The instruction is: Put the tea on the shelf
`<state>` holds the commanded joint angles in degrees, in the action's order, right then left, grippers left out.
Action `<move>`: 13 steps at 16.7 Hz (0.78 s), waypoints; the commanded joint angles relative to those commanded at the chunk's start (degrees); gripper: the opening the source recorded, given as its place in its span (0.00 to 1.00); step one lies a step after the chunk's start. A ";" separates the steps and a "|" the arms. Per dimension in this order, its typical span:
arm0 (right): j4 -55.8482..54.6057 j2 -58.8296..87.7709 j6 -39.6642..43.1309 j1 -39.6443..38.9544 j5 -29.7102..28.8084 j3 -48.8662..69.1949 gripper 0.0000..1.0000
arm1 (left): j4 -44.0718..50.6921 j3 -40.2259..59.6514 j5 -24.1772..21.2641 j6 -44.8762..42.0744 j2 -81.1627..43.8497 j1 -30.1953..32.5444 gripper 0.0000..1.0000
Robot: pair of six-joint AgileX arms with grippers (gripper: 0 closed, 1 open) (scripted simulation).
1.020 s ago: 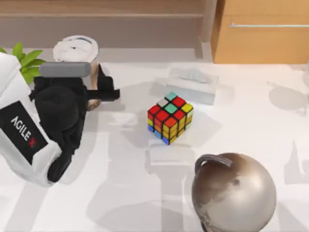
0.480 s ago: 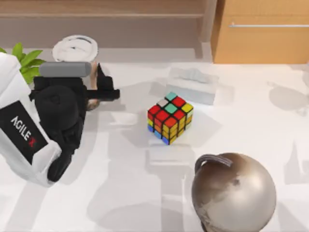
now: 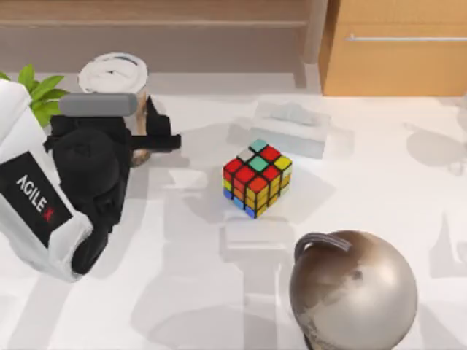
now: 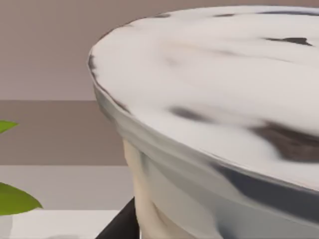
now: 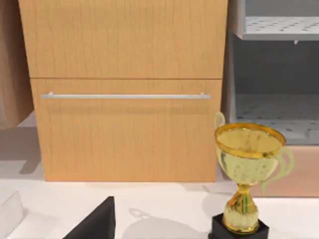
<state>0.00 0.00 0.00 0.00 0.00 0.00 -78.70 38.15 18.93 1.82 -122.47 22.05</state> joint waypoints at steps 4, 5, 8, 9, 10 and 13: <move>0.00 0.00 0.00 0.00 0.00 0.00 1.00 | 1.65 0.16 0.64 -2.25 0.66 0.28 0.00; 0.00 0.00 0.00 0.00 0.00 0.00 1.00 | 2.16 0.24 1.07 -2.88 1.01 0.46 0.00; 0.00 0.00 0.00 0.00 0.00 0.00 1.00 | 2.76 0.44 2.01 -2.65 1.84 0.66 0.00; 0.00 0.00 0.00 0.00 0.00 0.00 1.00 | 2.71 0.37 1.81 -1.90 2.01 0.59 0.00; 0.00 0.00 0.00 0.00 0.00 0.00 1.00 | 2.61 0.22 1.31 -1.10 2.22 0.45 0.00; 0.00 0.00 0.00 0.00 0.00 0.00 1.00 | 2.46 -0.12 0.03 -0.02 2.58 -0.01 0.00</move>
<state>0.00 0.00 0.00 0.00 0.00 0.00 -76.25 38.03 18.96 1.80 -119.89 22.04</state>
